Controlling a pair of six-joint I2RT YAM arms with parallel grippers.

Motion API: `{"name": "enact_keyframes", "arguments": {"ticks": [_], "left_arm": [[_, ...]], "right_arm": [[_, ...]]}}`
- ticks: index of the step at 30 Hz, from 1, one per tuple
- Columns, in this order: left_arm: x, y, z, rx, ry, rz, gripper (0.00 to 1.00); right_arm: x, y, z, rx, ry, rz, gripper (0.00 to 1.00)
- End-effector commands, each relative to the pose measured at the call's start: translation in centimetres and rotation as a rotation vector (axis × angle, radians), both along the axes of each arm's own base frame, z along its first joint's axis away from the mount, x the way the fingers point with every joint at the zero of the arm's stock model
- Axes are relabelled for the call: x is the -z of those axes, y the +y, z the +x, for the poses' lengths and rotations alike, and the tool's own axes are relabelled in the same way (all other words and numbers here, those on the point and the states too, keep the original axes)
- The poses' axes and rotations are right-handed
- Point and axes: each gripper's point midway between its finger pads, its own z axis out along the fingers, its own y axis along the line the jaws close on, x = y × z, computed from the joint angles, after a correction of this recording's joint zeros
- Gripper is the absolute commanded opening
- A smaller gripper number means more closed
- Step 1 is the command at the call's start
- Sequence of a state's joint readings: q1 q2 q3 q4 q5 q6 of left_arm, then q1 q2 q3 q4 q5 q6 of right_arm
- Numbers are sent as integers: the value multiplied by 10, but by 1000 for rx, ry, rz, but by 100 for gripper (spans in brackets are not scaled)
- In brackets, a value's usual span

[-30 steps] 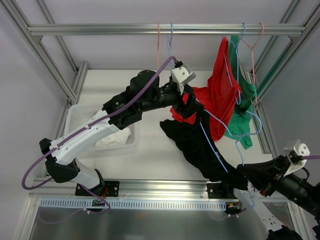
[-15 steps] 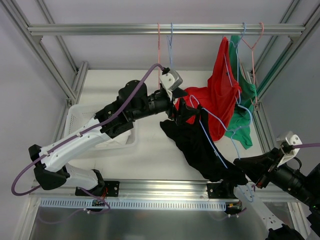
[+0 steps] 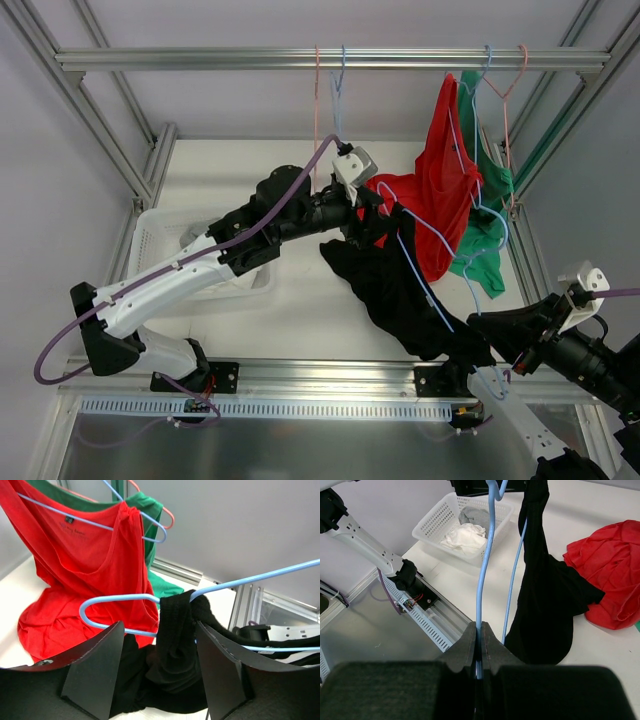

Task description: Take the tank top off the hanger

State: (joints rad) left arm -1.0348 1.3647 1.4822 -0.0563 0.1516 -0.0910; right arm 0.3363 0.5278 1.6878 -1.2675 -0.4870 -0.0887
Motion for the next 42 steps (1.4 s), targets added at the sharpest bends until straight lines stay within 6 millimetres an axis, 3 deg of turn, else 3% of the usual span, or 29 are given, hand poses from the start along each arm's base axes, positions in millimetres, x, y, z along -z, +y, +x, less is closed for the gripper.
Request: {"name": "enact_keyframes", "arguments": {"ticks": [1,7,8,11,14,18,20,22,25,31,35,38,40,41,42], "left_arm": [[-8,-6,-1,16,-20,-35,59],[-3,-12,0,27,-14,-24,40],[-3,-13,1,27,-15,-27,32],[-8,-13,2,19,-29,-49,21],[-13,-10,4,-1,-37,-67,1],[-16,6,19,-126,-19,-103,0],[-23,31,39,-308,5,-148,0],[-15,60,61,-511,38,-165,0],[-12,95,74,-691,50,-189,0],[4,103,79,-744,83,-160,0],[6,84,61,-580,90,-139,0],[-2,56,22,-298,79,-135,0],[-10,42,-16,-68,74,-142,0],[-3,38,-29,5,80,-128,0],[1,36,-44,89,83,-120,0]], "right_arm": [[-21,5,-2,-32,-72,42,0],[-22,5,-4,-39,-75,48,0],[-22,6,-4,-39,-75,49,0],[-20,5,-3,-31,-74,47,0],[-16,4,-2,-26,-69,43,0],[0,0,7,10,-32,10,0],[13,-3,11,30,-14,-24,0],[27,-1,12,13,18,-46,0],[28,6,-7,-80,-11,-29,0],[8,17,-43,-240,-139,30,0],[-1,15,-55,-270,-263,33,0],[-14,21,-60,-322,-418,77,0],[-31,22,-47,-273,-496,145,0],[-56,12,-42,-183,-619,199,0],[-68,7,-35,-121,-662,253,0]]}}
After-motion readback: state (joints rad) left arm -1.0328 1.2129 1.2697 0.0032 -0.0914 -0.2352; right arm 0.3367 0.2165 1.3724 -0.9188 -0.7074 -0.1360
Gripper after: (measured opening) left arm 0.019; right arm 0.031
